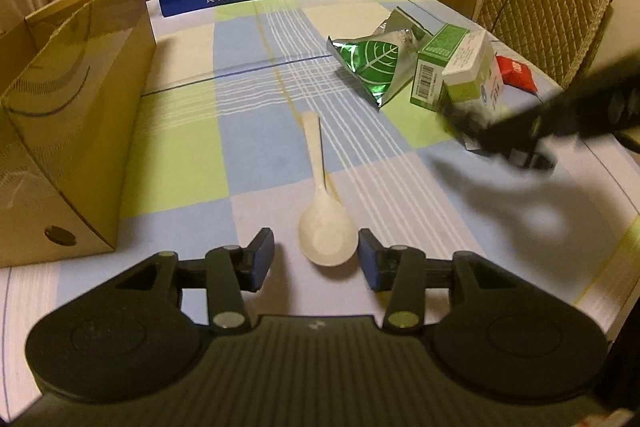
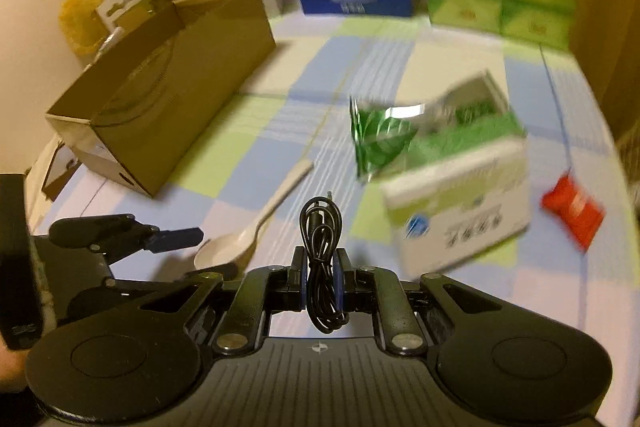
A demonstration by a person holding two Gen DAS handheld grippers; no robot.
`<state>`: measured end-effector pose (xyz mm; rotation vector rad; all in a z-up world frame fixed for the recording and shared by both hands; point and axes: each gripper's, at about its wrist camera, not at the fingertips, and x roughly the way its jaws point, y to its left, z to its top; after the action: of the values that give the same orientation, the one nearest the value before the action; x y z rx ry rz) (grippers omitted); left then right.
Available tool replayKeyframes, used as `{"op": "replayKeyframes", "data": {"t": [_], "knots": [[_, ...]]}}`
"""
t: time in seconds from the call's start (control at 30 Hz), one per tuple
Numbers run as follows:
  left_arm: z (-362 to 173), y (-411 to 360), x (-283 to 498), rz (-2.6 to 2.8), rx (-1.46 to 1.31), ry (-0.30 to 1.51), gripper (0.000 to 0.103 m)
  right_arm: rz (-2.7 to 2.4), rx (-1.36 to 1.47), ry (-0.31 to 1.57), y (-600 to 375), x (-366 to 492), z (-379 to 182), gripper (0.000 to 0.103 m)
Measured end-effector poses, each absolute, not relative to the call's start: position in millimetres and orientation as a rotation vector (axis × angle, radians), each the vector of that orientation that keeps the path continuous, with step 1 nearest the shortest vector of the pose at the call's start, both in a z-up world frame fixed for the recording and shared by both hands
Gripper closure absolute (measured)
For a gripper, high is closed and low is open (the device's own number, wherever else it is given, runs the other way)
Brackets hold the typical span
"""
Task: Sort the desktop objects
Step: 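Lift the white spoon with the left gripper while the right gripper lifts the black cable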
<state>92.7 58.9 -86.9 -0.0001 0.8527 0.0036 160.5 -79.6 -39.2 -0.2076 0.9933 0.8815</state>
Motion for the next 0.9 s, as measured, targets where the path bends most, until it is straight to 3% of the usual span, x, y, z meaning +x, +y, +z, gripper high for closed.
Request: {"op": "replayKeyframes", "data": {"t": [0.4, 0.57, 0.73, 0.9], "knots": [[-92.9, 60.9, 99.9, -0.007, -0.045, 0.829, 0.064, 0.780, -0.146, 0.925, -83.9, 147.7, -77.2, 0.093], [-93.9, 60.4, 101.6, 0.009, -0.047, 0.826, 0.076, 0.792, -0.163, 0.890, -86.0, 138.6, -82.2, 0.092], [-94.4, 61.1, 101.4, 0.015, -0.050, 0.818, 0.076, 0.793, -0.224, 0.853, -84.1, 129.0, -90.4, 0.080], [-95.3, 61.6, 102.5, 0.016, -0.049, 0.813, 0.075, 0.816, -0.290, 0.800, -76.8, 123.1, -95.0, 0.077]]}}
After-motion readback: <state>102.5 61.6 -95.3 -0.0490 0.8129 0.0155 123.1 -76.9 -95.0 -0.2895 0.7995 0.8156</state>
